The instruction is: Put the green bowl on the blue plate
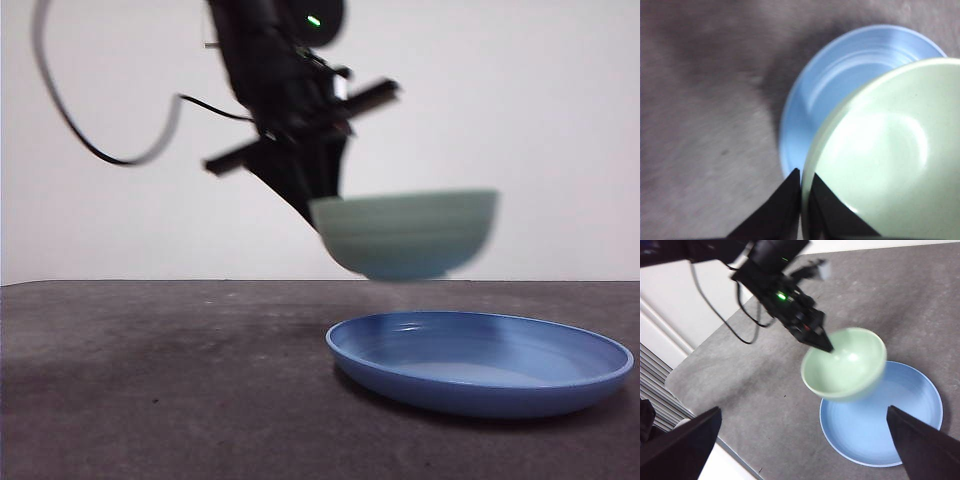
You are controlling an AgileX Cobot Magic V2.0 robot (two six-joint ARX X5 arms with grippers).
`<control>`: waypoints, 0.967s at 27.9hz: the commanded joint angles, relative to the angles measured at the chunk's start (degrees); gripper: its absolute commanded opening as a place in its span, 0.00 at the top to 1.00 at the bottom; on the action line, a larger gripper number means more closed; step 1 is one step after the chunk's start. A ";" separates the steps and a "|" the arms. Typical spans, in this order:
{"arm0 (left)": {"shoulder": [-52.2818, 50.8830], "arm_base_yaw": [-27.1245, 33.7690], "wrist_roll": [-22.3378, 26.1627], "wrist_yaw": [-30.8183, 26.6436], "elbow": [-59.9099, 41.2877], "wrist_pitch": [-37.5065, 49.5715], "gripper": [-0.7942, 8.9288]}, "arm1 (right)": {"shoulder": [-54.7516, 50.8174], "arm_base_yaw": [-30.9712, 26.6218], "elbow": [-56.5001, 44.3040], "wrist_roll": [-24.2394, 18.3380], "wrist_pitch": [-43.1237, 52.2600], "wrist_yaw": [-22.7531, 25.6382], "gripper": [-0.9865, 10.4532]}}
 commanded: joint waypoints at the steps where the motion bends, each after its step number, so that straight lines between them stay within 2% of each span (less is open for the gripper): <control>1: 4.63 -2.01 1.88 -0.17 4.74 -0.50 0.91 | 0.26 0.20 0.92 -0.52 0.63 0.04 0.37; 11: 11.54 -4.39 2.80 -0.17 8.50 -0.28 0.91 | 0.26 0.22 0.92 -0.52 0.61 0.04 0.37; 27: 12.37 -5.09 4.74 -3.13 8.50 1.16 0.90 | 0.26 0.20 0.92 -0.57 0.61 0.26 0.37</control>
